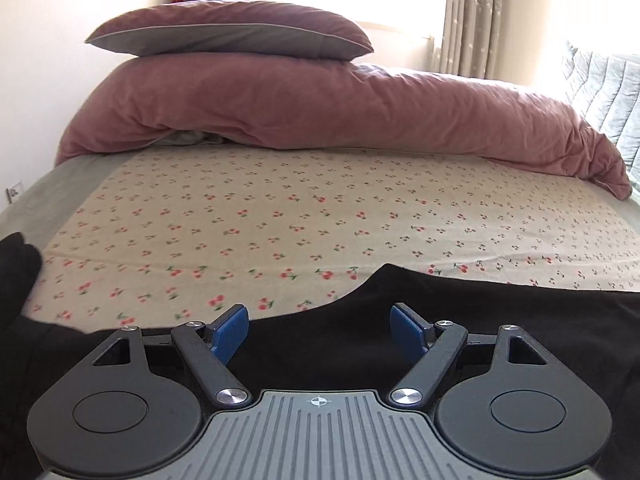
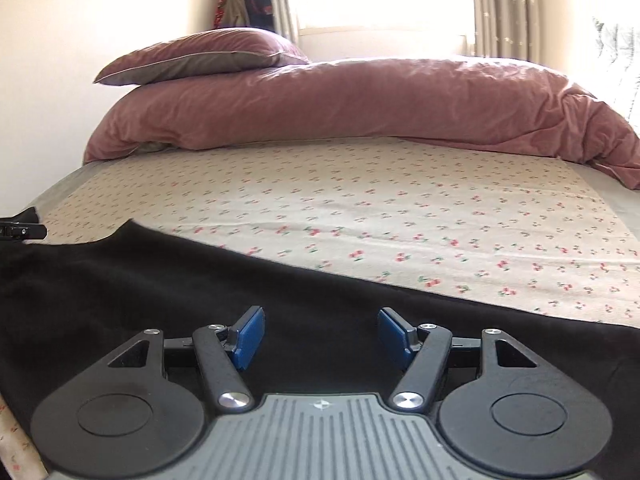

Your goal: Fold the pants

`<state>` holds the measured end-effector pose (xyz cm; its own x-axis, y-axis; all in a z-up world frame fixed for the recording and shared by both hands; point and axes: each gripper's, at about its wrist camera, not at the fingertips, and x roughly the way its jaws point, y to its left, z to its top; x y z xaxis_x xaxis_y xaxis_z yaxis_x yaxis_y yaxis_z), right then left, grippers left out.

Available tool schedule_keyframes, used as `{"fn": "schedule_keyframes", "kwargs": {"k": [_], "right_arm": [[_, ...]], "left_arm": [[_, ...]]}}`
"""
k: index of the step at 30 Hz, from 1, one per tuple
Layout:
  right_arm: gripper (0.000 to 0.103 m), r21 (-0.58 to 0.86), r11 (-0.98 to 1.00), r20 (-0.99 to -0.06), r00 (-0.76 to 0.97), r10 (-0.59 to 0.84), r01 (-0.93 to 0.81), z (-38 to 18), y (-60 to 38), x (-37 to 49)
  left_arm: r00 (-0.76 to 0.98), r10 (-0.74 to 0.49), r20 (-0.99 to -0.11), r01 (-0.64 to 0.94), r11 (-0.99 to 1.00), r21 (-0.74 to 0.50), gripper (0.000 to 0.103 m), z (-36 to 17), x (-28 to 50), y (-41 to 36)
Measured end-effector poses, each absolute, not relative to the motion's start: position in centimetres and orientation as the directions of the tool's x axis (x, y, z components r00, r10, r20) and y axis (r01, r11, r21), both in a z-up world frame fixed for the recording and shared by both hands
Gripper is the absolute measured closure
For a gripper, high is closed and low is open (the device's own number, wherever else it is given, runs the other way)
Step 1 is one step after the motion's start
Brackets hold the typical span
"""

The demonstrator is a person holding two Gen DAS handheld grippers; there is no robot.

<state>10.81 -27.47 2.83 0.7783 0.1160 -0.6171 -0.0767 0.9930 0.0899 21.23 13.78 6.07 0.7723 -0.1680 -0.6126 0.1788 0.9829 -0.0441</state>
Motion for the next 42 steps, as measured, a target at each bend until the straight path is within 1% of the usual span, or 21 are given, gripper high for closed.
{"fn": "schedule_keyframes", "kwargs": {"k": [5, 7, 9, 12, 14, 15, 17, 18, 19, 20, 23, 24, 25, 27, 28, 30, 31, 33, 36, 41, 42], "right_arm": [[0.038, 0.050, 0.991, -0.623, 0.779, -0.069, 0.128, 1.4, -34.6, 9.9], [0.038, -0.002, 0.979, -0.619, 0.769, -0.163, 0.205, 1.1, -37.7, 9.3], [0.038, -0.008, 0.955, -0.610, 0.756, -0.240, 0.297, 0.7, -41.4, 8.6], [0.038, 0.054, 0.890, -0.615, 0.717, -0.328, 0.453, -0.4, -47.1, 7.5], [0.039, 0.099, 0.855, -0.631, 0.696, -0.342, 0.509, -1.3, -49.6, 7.5], [0.042, 0.135, 0.845, -0.637, 0.698, -0.327, 0.518, -2.0, -50.5, 7.7], [0.043, 0.179, 0.847, -0.622, 0.724, -0.297, 0.501, -2.5, -50.9, 7.7], [0.045, 0.189, 0.855, -0.619, 0.734, -0.279, 0.484, -2.6, -50.6, 8.0], [0.051, 0.190, 0.862, -0.618, 0.740, -0.267, 0.470, -2.5, -50.6, 8.2], [0.053, 0.188, 0.868, -0.619, 0.742, -0.259, 0.460, -2.6, -50.4, 8.4], [0.062, 0.140, 0.878, -0.623, 0.730, -0.281, 0.458, -2.7, -49.5, 8.9], [0.072, 0.132, 0.876, -0.624, 0.726, -0.291, 0.464, -2.6, -49.5, 8.8], [0.078, 0.134, 0.875, -0.624, 0.725, -0.290, 0.466, -2.6, -49.5, 8.7], [0.088, 0.144, 0.875, -0.619, 0.732, -0.285, 0.463, -2.4, -49.5, 8.3], [0.090, 0.139, 0.875, -0.618, 0.731, -0.290, 0.464, -2.3, -49.4, 8.3], [0.091, 0.107, 0.879, -0.612, 0.727, -0.310, 0.465, -2.2, -49.0, 8.3], [0.092, 0.085, 0.881, -0.608, 0.725, -0.324, 0.465, -2.2, -48.6, 8.3], [0.094, 0.046, 0.880, -0.596, 0.720, -0.356, 0.473, -2.0, -48.1, 8.4], [0.094, -0.003, 0.876, -0.576, 0.715, -0.396, 0.483, -1.9, -47.7, 8.7], [0.092, -0.039, 0.868, -0.595, 0.686, -0.419, 0.496, -2.8, -48.0, 9.4], [0.088, -0.059, 0.864, -0.594, 0.678, -0.433, 0.500, -2.8, -47.8, 9.5]], "left_arm": [[0.718, -0.227, -0.658, 0.272, 0.962, -0.035, 0.027, 2.8, 26.5, 11.7], [0.709, -0.245, -0.661, 0.282, 0.958, -0.054, 0.035, 1.7, 27.6, 11.6], [0.700, -0.273, -0.660, 0.282, 0.955, -0.096, 0.038, 0.8, 28.4, 11.9], [0.675, -0.338, -0.656, 0.277, 0.940, -0.199, 0.047, 0.3, 29.6, 12.9], [0.671, -0.376, -0.639, 0.269, 0.927, -0.263, 0.052, 0.0, 30.2, 13.5], [0.669, -0.393, -0.631, 0.269, 0.919, -0.288, 0.055, -0.1, 30.7, 13.6], [0.671, -0.408, -0.620, 0.273, 0.912, -0.305, 0.057, -0.3, 31.0, 13.8], [0.672, -0.412, -0.615, 0.278, 0.911, -0.306, 0.057, -0.4, 31.1, 13.7], [0.673, -0.414, -0.613, 0.282, 0.910, -0.305, 0.057, -0.4, 31.2, 13.7], [0.673, -0.416, -0.611, 0.285, 0.909, -0.305, 0.057, -0.5, 31.2, 13.7], [0.673, -0.415, -0.613, 0.296, 0.910, -0.291, 0.060, -0.7, 31.2, 13.4], [0.669, -0.419, -0.614, 0.302, 0.908, -0.290, 0.066, -0.7, 31.2, 13.3], [0.658, -0.432, -0.617, 0.312, 0.902, -0.300, 0.073, -0.6, 31.3, 13.2], [0.633, -0.459, -0.624, 0.325, 0.888, -0.324, 0.082, -0.5, 31.3, 13.0], [0.625, -0.465, -0.627, 0.331, 0.885, -0.326, 0.087, -0.5, 31.3, 12.9], [0.624, -0.460, -0.631, 0.350, 0.887, -0.301, 0.095, -0.5, 30.9, 12.3], [0.648, -0.432, -0.627, 0.352, 0.900, -0.257, 0.098, -0.4, 30.5, 11.8], [0.699, -0.384, -0.603, 0.334, 0.921, -0.200, 0.100, 0.0, 29.8, 11.0], [0.756, -0.337, -0.561, 0.313, 0.939, -0.142, 0.100, 0.5, 29.2, 10.1], [0.776, -0.231, -0.588, 0.305, 0.952, 0.029, 0.095, -1.5, 29.2, 8.0], [0.780, -0.221, -0.585, 0.298, 0.954, 0.037, 0.093, -1.4, 29.1, 7.8]]}}
